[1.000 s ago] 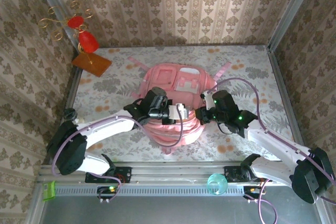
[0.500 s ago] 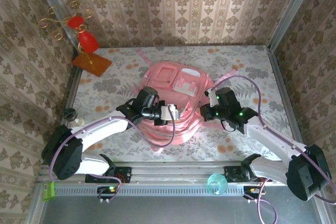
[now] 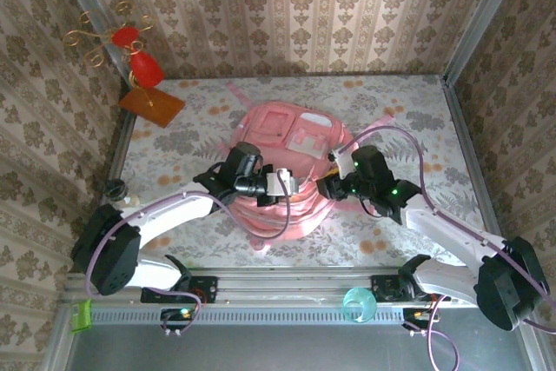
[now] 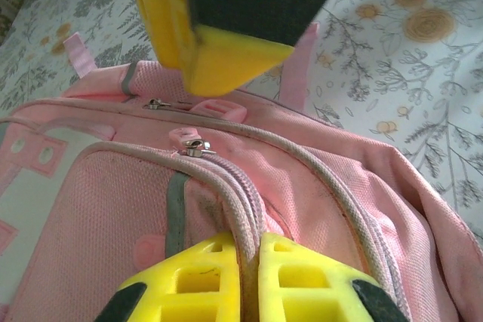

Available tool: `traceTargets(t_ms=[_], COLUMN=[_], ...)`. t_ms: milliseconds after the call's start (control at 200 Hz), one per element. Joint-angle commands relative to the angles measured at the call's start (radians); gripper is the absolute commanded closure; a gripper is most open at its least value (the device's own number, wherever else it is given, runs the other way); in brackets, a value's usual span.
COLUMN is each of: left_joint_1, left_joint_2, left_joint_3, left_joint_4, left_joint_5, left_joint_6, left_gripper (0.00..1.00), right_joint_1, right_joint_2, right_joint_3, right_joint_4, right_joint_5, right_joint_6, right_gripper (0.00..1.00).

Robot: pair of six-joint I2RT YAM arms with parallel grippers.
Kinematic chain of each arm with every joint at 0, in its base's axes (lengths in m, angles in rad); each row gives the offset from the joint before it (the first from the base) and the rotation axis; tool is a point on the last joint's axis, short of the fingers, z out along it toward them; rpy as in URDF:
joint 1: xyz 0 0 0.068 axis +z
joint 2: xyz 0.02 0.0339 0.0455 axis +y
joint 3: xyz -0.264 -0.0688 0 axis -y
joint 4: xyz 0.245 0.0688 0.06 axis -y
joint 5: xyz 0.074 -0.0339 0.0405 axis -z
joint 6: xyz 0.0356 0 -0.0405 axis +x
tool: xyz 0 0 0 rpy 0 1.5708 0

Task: Pack the student bag

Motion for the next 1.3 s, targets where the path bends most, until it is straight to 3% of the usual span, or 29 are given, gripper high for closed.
traceTargets(t_ms=[0, 255, 450, 505, 605, 730, 785, 820, 945, 1130, 1230, 1295], left_joint_1=[-0.024, -0.164, -0.204, -0.201, -0.203, -0.201, -0.195, -0.187, -0.114, 0.045, 0.141, 0.226], left_joint_2=[0.073, 0.224, 0.298, 0.322, 0.333, 0.246, 0.186, 0.146, 0.002, -0.165, -0.265, -0.331], left_joint_3=[0.049, 0.156, 0.213, 0.232, 0.264, 0.220, 0.182, 0.158, 0.088, 0.017, -0.085, -0.172], left_joint_4=[0.166, 0.333, 0.319, 0.300, 0.239, 0.236, 0.245, 0.254, 0.254, 0.146, 0.181, 0.227], left_joint_5=[-0.156, -0.412, -0.373, -0.385, -0.394, -0.388, -0.386, -0.391, -0.431, -0.699, -0.877, -0.919], left_joint_6=[-0.129, -0.346, -0.361, -0.361, -0.368, -0.425, -0.451, -0.474, -0.577, -0.662, -0.626, -0.601], left_gripper=[1.00, 1.00, 1.00, 0.89, 0.56, 0.31, 0.21, 0.15, 0.03, 0.00, 0.00, 0.00], right_joint_1=[-0.082, -0.310, -0.321, -0.320, -0.320, -0.320, -0.319, -0.317, -0.316, -0.316, -0.315, -0.315], right_joint_2=[-0.023, -0.043, -0.021, -0.005, 0.012, 0.006, -0.011, -0.029, -0.101, -0.138, -0.154, -0.174], right_joint_3=[0.058, 0.079, 0.112, 0.122, 0.129, 0.157, 0.177, 0.180, 0.166, 0.164, 0.133, 0.082], right_joint_4=[-0.059, -0.112, -0.143, -0.154, -0.162, -0.221, -0.259, -0.264, -0.232, -0.184, -0.129, -0.057], right_joint_5=[0.116, 0.101, 0.142, 0.156, 0.183, 0.259, 0.318, 0.355, 0.453, 0.570, 0.682, 0.749], right_joint_6=[0.133, 0.356, 0.415, 0.414, 0.394, 0.338, 0.311, 0.296, 0.263, 0.189, 0.144, 0.109], right_gripper=[0.55, 0.37, 0.29, 0.28, 0.26, 0.24, 0.18, 0.08, 0.00, 0.00, 0.00, 0.00])
